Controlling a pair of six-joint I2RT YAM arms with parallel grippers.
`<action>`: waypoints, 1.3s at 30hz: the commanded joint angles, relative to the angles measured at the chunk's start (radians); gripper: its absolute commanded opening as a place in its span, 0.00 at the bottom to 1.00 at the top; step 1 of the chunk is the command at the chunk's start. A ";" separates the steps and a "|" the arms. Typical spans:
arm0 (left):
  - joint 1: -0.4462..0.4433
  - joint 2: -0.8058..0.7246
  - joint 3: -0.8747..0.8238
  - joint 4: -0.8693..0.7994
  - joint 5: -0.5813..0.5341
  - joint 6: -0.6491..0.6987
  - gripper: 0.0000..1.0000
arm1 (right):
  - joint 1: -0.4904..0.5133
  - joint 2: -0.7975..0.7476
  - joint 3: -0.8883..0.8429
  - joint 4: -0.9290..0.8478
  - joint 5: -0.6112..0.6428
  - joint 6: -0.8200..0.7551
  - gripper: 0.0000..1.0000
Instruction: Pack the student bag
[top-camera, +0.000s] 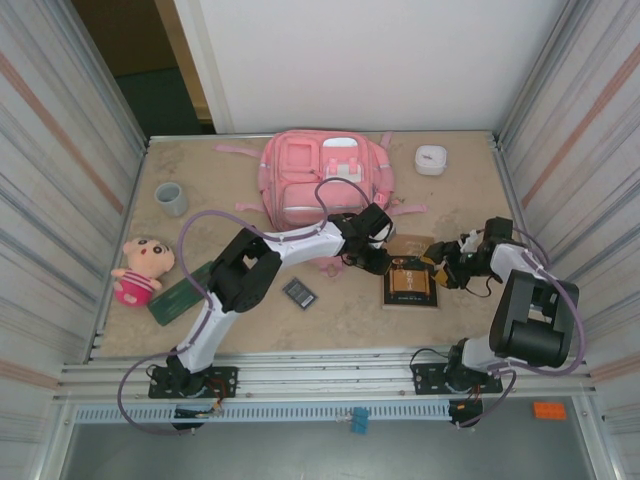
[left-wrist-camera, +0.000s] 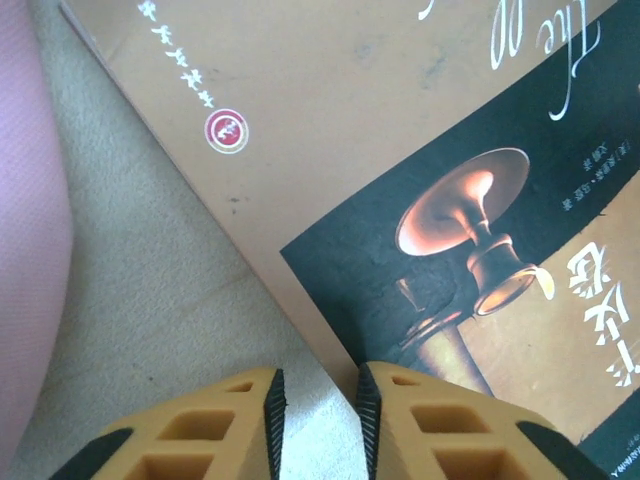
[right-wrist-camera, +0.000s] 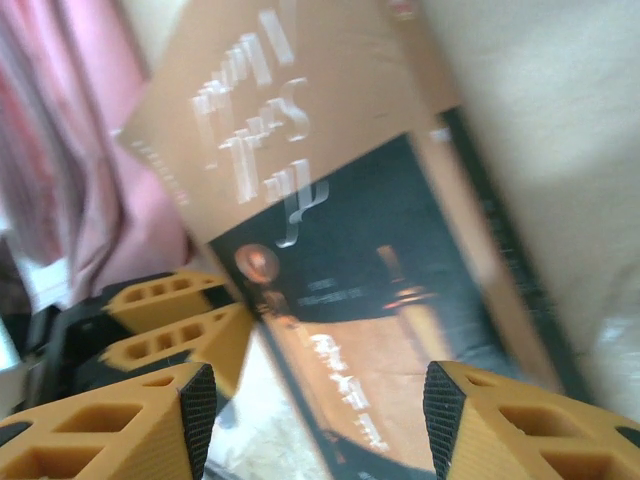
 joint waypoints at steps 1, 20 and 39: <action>-0.011 0.003 -0.051 -0.029 -0.018 0.001 0.37 | -0.006 0.025 0.004 -0.039 0.118 0.015 0.60; -0.022 -0.069 -0.015 0.170 0.192 0.019 0.22 | -0.093 0.020 0.052 -0.147 0.091 -0.082 0.63; 0.045 0.047 -0.121 0.078 0.144 0.061 0.18 | 0.005 0.169 0.028 -0.051 -0.238 -0.089 0.59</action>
